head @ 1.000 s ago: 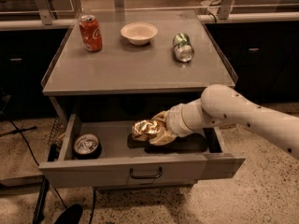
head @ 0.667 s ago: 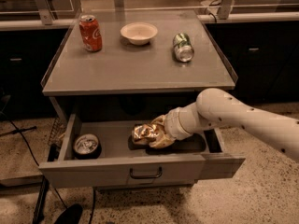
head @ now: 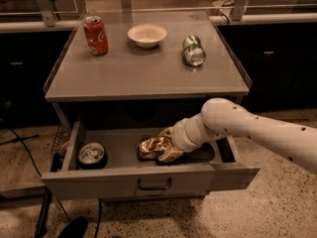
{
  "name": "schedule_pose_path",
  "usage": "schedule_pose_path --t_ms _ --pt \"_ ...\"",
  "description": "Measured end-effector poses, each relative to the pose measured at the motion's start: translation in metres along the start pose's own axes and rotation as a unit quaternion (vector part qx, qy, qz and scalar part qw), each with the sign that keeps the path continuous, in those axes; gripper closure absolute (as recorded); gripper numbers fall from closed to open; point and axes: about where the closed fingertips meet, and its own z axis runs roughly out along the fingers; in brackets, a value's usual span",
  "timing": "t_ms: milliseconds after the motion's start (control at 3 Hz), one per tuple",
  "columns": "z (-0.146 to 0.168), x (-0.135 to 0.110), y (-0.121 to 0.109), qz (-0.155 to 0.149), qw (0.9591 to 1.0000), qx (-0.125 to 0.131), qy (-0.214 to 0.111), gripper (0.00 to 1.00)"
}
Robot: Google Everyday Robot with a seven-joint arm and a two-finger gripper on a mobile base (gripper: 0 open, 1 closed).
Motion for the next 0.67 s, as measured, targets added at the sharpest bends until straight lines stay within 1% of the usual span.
schedule_pose_path --t_ms 333,667 --pt "0.0086 0.0024 0.0015 0.0 1.0 -0.007 0.002 1.0" --pt "0.0087 0.0024 0.0015 0.0 1.0 -0.007 0.002 1.0"
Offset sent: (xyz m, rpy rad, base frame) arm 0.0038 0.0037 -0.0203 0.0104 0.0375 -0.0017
